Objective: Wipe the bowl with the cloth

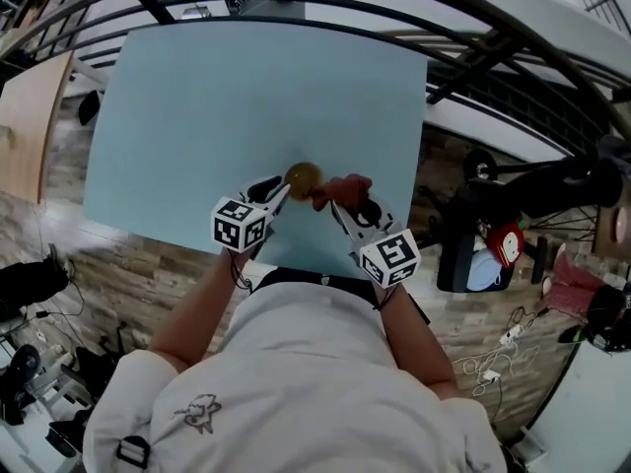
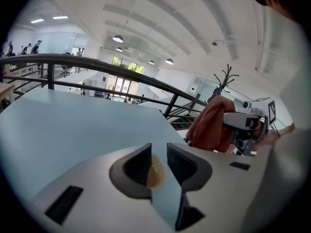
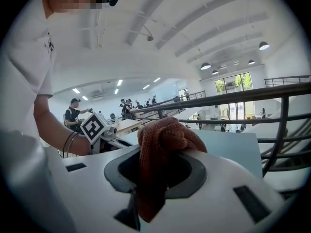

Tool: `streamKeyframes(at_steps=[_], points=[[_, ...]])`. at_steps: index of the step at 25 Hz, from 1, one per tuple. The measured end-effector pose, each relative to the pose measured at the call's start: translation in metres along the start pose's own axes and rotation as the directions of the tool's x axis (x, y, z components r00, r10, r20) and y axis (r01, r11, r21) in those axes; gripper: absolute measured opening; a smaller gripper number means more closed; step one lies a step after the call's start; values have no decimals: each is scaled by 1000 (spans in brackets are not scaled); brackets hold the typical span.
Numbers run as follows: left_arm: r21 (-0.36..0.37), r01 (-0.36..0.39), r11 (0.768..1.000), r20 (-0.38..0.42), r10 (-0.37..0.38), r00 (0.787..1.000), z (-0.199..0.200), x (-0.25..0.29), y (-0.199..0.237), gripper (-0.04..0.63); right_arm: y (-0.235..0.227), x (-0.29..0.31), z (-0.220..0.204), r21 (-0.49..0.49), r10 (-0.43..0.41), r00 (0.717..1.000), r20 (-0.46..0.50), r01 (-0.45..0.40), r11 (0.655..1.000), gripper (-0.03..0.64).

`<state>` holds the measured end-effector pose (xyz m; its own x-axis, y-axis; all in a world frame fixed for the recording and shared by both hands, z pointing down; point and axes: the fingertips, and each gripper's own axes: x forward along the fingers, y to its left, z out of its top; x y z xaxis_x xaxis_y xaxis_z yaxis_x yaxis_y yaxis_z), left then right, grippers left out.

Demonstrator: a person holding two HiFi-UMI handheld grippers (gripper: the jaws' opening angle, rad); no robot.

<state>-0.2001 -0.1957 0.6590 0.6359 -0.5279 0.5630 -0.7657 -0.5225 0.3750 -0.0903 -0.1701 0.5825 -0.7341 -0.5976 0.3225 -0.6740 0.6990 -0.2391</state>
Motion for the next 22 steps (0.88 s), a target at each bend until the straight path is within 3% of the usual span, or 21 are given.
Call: streamKeyframes(at_steps=[9,16,22], points=[[-35,-37,999,-125,32,992,-38,39,27,112,-6,11,-18,16,9,999,-44,-9,1000,107],[-63,-60,996,-249,42,967,-74,61,48,117,-6,14,-28,27,18,997,-72,-16,999,107],[-69,-77,995,-290,54,956,-91,75,58,117,-7,21,-37,45,27,996,-86,-23,999,109]])
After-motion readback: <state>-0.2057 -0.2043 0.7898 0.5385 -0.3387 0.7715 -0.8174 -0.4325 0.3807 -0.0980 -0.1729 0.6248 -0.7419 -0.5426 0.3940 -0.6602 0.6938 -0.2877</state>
